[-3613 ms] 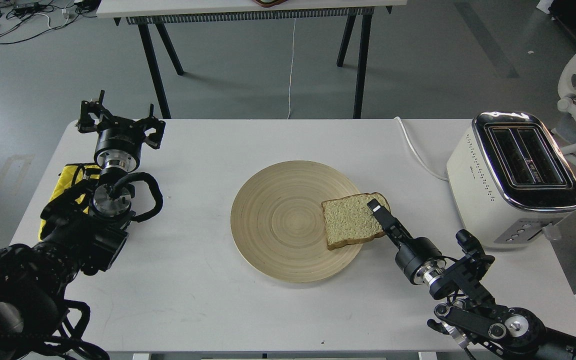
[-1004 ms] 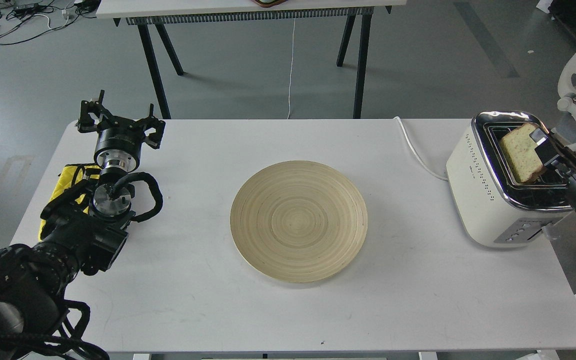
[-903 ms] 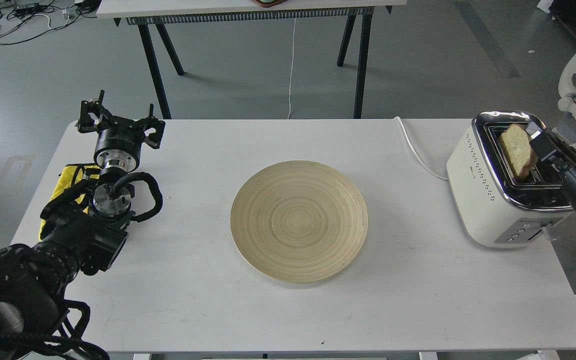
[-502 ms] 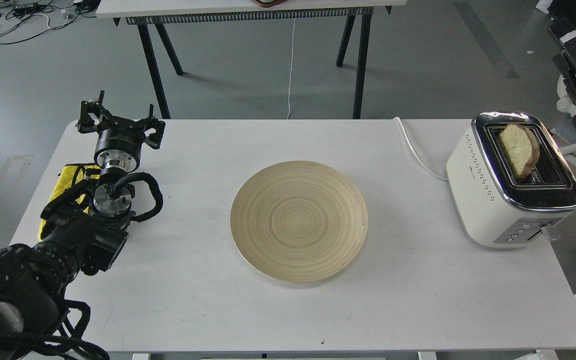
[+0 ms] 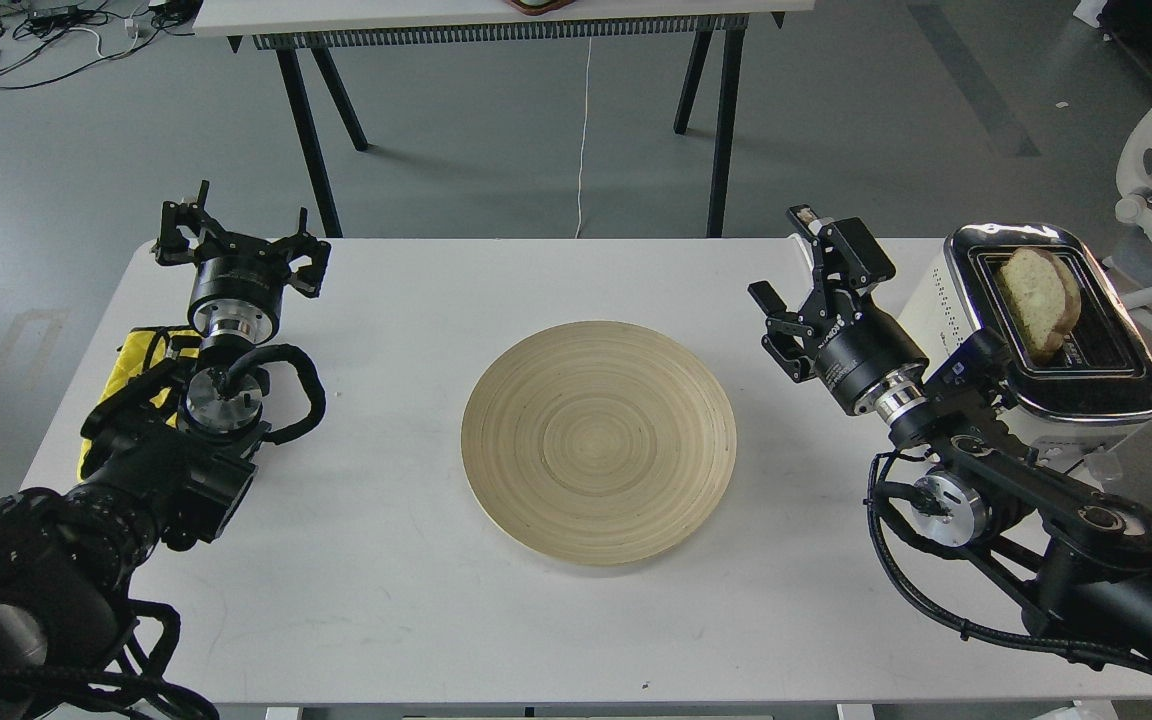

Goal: Put bread in toaster with right arm
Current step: 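Withdraw the right gripper from the toaster and hover beside it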

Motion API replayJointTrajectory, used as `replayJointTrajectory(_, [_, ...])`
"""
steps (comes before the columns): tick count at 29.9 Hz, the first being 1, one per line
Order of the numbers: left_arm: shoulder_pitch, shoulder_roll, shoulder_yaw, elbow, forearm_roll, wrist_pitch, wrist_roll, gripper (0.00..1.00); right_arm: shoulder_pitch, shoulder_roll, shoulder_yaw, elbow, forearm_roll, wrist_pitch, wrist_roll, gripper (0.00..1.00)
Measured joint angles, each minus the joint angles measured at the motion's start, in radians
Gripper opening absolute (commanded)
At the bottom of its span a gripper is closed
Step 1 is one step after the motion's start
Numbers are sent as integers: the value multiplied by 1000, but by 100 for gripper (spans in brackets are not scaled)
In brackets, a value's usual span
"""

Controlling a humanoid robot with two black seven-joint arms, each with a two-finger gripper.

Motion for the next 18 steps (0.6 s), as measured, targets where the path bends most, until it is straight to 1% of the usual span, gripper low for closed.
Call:
replayJointTrajectory(4, [0, 0, 0, 0, 0, 0, 0, 100, -1, 42, 67, -145, 44, 248, 0, 100])
replayJointTrajectory(6, [0, 0, 0, 0, 0, 0, 0, 100, -1, 59, 100, -202, 55, 321, 0, 100])
replayJointTrajectory(10, [0, 0, 0, -1, 0, 0, 0, 100, -1, 86, 144, -270, 60, 358, 0, 100])
replayJointTrajectory(18, [0, 0, 0, -1, 0, 0, 0, 100, -10, 90, 158, -283, 60, 360, 0, 100])
